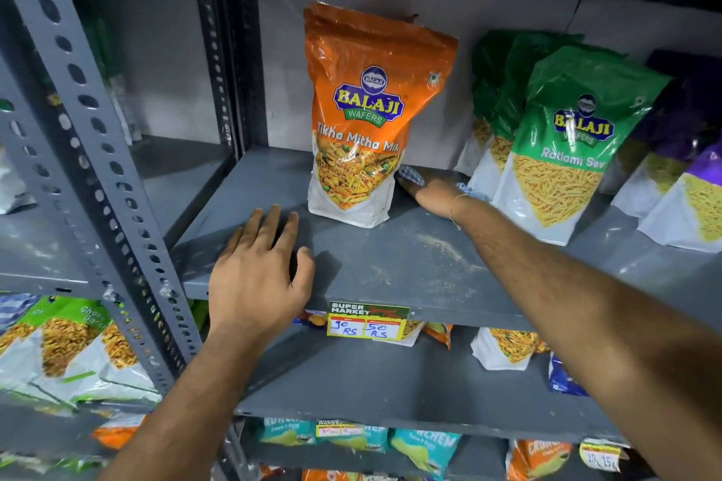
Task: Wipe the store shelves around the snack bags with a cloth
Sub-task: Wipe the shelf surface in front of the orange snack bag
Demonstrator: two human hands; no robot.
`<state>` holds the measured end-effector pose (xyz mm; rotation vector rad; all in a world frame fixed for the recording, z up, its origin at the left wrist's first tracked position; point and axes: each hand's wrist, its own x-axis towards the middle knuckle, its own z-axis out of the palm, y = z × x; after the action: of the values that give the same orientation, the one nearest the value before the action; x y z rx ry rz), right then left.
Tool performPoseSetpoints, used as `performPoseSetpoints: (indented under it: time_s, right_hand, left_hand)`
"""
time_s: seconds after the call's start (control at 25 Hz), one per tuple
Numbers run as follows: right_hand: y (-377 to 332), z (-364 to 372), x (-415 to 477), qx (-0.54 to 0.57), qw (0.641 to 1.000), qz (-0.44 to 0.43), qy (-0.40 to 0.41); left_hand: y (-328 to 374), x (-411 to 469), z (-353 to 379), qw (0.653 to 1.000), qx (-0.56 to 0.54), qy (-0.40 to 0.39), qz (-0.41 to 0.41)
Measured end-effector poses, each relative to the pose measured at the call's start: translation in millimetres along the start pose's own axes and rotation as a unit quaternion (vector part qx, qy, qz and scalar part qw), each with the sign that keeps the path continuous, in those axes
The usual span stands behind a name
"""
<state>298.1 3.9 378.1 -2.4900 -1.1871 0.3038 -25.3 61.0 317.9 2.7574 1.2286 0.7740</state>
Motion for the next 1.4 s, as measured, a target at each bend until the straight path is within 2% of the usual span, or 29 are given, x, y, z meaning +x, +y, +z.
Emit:
performPoseSetpoints:
  time_s: [0.08,0.32,0.4,0.48,0.6,0.68,0.96,1.04,1.16,1.28,1.4]
  right_hand:
    - [5.8,-3.5,-12.4,-0.013,1.0,-0.005,-0.028]
    - [35.8,5.6,-97.0,0.003,0.991,-0.121,-0.058]
    - [35.2,1.8,-110.4,0.054,0.991,-0.105,-0.067]
    - [25.0,-4.2,-97.8,0.102,0.992,-0.036,-0.059]
    - [15.5,-6.8,-68.9,0.042,0.998,-0.048,-0.019]
    - [14.8,-2.7,-62.2,0.026,0.997,-0.059,-0.032]
    - [34.7,4.5,-136.8,0.026,0.971,-0.213,-0.106]
    - [36.0,1.9,-149.4,0.06,0.972,-0.192,-0.119]
    - [27.0,-10.5,-138.5,0.151,0.981,-0.074,-0.098]
    - [27.5,-12.0,-116.4,0.097,0.992,-0.053,-0.053]
    - [32.6,-4.5,-118.6,0.064,0.994,-0.057,-0.066]
  left_hand:
    - [-0.2,0.3,-0.3,1.0,-0.002,0.003,-0.001]
    - [0.5,-0.8,0.2,1.0,-0.013,0.013,-0.002]
    - [1.6,-0.6,-0.3,1.0,-0.012,0.011,-0.003]
    - [2.4,0.3,-2.4,1.0,-0.011,0.004,-0.007]
    - [4.1,-1.8,-4.5,1.0,-0.01,0.005,-0.005]
    - [4.6,-1.8,-4.5,1.0,-0.009,0.009,-0.006]
    - [4.6,-1.8,-3.3,1.0,-0.013,0.011,-0.009]
    - [4.5,-2.3,-3.4,1.0,-0.015,0.014,-0.009]
    - [6.4,-1.4,-5.5,1.0,-0.014,0.014,-0.005]
    - [7.3,-2.1,-6.2,1.0,-0.013,0.021,-0.002]
    - [6.5,-2.3,-4.8,1.0,-0.01,0.022,-0.001]
